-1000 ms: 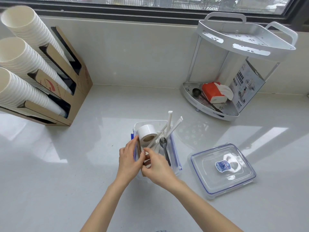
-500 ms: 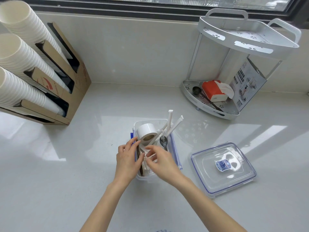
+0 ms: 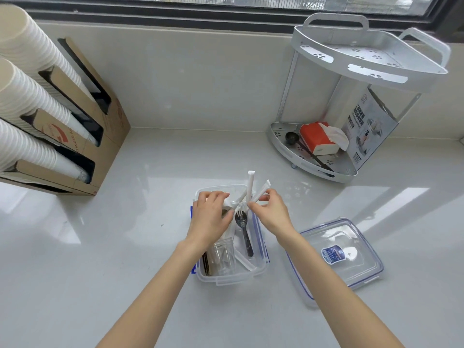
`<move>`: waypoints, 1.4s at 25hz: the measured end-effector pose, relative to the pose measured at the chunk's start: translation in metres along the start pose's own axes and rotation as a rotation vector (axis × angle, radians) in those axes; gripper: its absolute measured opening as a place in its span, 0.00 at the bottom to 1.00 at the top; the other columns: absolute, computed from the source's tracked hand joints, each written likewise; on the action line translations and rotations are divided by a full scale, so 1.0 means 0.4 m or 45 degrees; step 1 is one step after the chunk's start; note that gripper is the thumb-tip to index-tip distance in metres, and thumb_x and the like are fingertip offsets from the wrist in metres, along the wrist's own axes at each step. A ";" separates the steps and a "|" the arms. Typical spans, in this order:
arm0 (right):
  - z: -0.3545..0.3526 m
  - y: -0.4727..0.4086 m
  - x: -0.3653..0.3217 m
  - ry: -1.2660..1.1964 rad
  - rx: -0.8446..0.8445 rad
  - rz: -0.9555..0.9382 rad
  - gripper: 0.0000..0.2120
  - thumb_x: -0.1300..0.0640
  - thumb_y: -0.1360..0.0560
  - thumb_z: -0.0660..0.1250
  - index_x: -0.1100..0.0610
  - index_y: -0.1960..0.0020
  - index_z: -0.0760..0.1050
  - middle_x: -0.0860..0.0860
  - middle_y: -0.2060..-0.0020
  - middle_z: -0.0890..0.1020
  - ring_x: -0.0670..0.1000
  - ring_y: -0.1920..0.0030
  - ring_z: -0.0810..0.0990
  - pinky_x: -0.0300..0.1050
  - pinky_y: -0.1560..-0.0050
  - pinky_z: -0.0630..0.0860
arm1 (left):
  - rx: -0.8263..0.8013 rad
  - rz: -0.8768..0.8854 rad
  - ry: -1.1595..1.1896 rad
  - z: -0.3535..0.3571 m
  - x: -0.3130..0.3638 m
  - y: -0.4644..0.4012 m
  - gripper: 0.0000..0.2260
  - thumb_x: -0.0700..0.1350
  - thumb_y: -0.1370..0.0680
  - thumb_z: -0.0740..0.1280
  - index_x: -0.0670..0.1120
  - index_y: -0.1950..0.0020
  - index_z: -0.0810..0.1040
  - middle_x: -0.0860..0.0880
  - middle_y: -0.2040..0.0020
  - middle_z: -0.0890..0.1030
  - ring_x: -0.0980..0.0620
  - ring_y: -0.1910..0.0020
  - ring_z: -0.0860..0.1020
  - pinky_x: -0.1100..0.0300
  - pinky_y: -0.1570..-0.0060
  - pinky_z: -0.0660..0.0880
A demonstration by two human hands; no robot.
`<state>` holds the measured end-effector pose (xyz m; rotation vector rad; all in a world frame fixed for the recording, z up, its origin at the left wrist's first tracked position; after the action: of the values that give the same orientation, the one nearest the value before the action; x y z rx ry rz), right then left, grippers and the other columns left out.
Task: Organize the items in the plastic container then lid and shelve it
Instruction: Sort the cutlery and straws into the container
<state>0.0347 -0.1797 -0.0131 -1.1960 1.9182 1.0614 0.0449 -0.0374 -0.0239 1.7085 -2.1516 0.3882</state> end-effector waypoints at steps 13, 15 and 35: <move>0.017 -0.089 -0.023 0.088 -0.054 -0.114 0.09 0.55 0.21 0.56 0.58 0.56 0.70 0.56 0.59 0.74 0.53 0.59 0.71 0.40 0.66 0.65 | -0.167 0.124 -0.256 0.028 0.019 -0.077 0.16 0.51 0.22 0.57 0.49 0.36 0.72 0.53 0.35 0.75 0.49 0.32 0.62 0.53 0.36 0.54; 0.011 -0.082 -0.023 0.038 -0.064 -0.144 0.11 0.55 0.20 0.53 0.58 0.56 0.70 0.51 0.66 0.72 0.51 0.63 0.70 0.40 0.65 0.65 | -0.159 0.153 -0.287 0.033 0.019 -0.079 0.15 0.50 0.22 0.57 0.48 0.39 0.74 0.53 0.37 0.77 0.49 0.33 0.62 0.53 0.37 0.53; -0.047 -0.010 -0.117 -0.373 -0.016 -0.430 0.14 0.51 0.20 0.52 0.52 0.60 0.71 0.47 0.68 0.72 0.42 0.70 0.70 0.41 0.64 0.68 | 0.329 -0.142 1.026 -0.106 0.024 -0.043 0.09 0.42 0.23 0.63 0.52 0.63 0.70 0.56 0.65 0.78 0.67 0.67 0.77 0.64 0.55 0.75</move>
<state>0.0545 -0.1782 0.0333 -1.2410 1.4298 1.0024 0.0644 -0.0316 0.0182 1.4240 -1.4519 1.1345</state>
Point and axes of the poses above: each hand's wrist, its own y-axis away from the middle knuckle, its own z-axis out of the palm, x = y × z, the point moved 1 cm from there along -y, towards the middle knuckle
